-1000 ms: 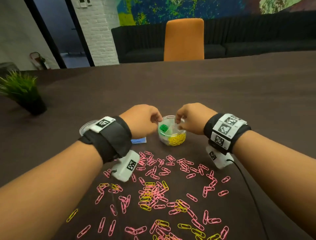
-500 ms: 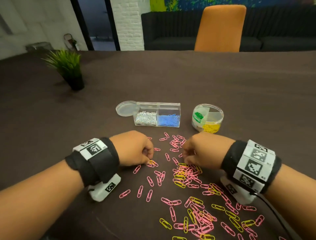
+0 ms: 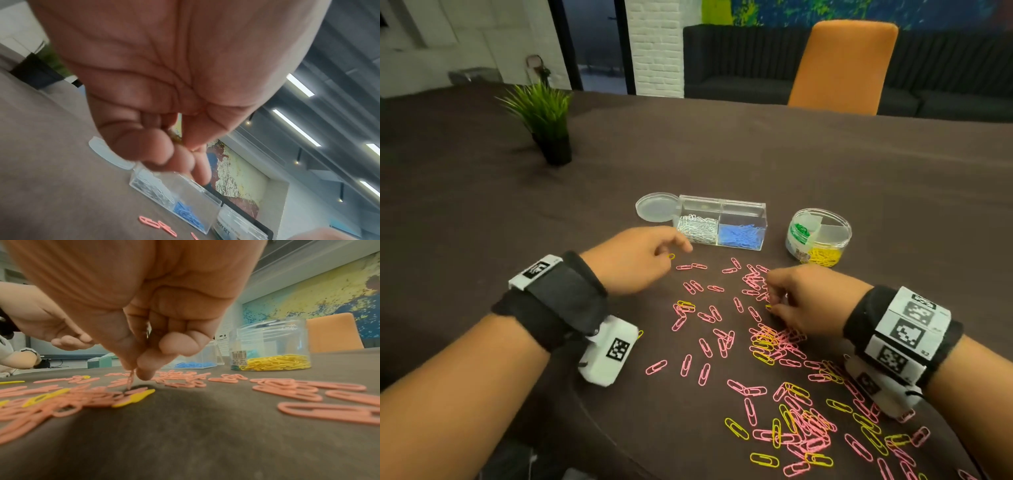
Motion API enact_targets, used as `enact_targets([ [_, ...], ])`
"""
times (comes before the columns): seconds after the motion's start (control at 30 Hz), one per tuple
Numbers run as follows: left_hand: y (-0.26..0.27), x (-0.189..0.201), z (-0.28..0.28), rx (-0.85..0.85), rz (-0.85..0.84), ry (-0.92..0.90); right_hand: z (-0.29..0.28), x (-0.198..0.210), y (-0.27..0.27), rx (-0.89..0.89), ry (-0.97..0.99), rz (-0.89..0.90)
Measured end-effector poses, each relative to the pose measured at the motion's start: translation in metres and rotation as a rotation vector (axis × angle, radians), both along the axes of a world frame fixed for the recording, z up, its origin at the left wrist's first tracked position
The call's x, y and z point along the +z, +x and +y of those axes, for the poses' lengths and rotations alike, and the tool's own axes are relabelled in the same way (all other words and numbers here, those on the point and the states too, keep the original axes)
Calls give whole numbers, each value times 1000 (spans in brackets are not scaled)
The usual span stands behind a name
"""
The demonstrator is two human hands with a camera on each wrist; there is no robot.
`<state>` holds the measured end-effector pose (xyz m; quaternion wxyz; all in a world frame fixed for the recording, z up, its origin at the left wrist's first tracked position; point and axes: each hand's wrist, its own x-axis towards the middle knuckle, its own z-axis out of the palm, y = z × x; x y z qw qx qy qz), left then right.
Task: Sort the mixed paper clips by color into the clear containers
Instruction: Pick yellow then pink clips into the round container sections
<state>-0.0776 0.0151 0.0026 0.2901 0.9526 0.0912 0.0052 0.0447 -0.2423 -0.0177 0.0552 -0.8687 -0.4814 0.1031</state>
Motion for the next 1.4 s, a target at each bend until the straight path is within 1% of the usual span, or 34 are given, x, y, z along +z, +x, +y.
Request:
enact_targets([
  [0.07,-4,6,9,88,111,-169,-1,1,0,10,14,5],
  [0.1,-5,7,12,116,148,-220,-2,1,0,17,20,5],
  [0.13,-7,8,12,125,173,-243,-2,2,1,21,22,1],
  [0.17,-8,8,12,119,199,-230,-2,3,1,17,23,-5],
  [0.2,-9,7,11,97,229,-180,-2,4,2,8,26,-9],
  [0.3,-18,11,5,-3,372,158,5,9,-3,-16,54,-28],
  [0.37,-25,9,1,-26,515,277,16,13,-9,-1,62,-3],
  [0.43,-29,5,-4,-45,601,345,33,16,-14,36,38,62],
  [0.53,-28,1,-9,-76,634,393,67,13,-21,118,-36,122],
  [0.6,-28,1,-9,-94,621,386,90,7,-28,114,-68,116],
  [0.67,-28,2,-7,-98,592,369,108,0,-33,90,-122,63],
  [0.73,-28,5,-1,-71,509,270,119,-5,-33,69,-142,35],
  [0.8,-24,7,9,-25,385,83,123,-6,-32,79,-105,36],
  [0.83,-23,8,12,-12,319,-62,122,-6,-32,94,-97,43],
  [0.9,-20,8,14,30,211,-445,122,-5,-34,121,-116,41],
  [0.93,-19,8,13,62,174,-629,121,-4,-36,120,-126,42],
  [0.97,-18,7,12,92,150,-771,119,-3,-37,112,-132,54],
  [1.0,-17,6,10,118,137,-859,117,0,-37,94,-119,83],
  [1.07,-12,5,2,130,134,-908,106,6,-29,1,-19,199],
  [1.1,-9,4,-4,132,151,-879,96,10,-23,-78,63,309],
  [1.13,-6,4,-10,124,177,-820,83,13,-16,-162,163,458],
  [1.17,-4,3,-17,95,200,-720,69,16,-9,-236,274,619],
  [1.2,-3,2,-25,28,213,-570,54,18,-4,-286,384,748],
  [1.23,-3,1,-34,-74,211,-385,38,20,1,-324,467,823],
  [1.27,-3,0,-43,-197,198,-212,24,21,6,-354,508,849],
  [1.3,-2,-1,-52,-310,196,-72,11,22,9,-378,507,836],
  [1.33,-2,-1,-61,-383,214,40,-1,21,10,-394,474,796],
  [1.4,0,-2,-79,-443,236,202,-18,18,10,-404,329,689],
])
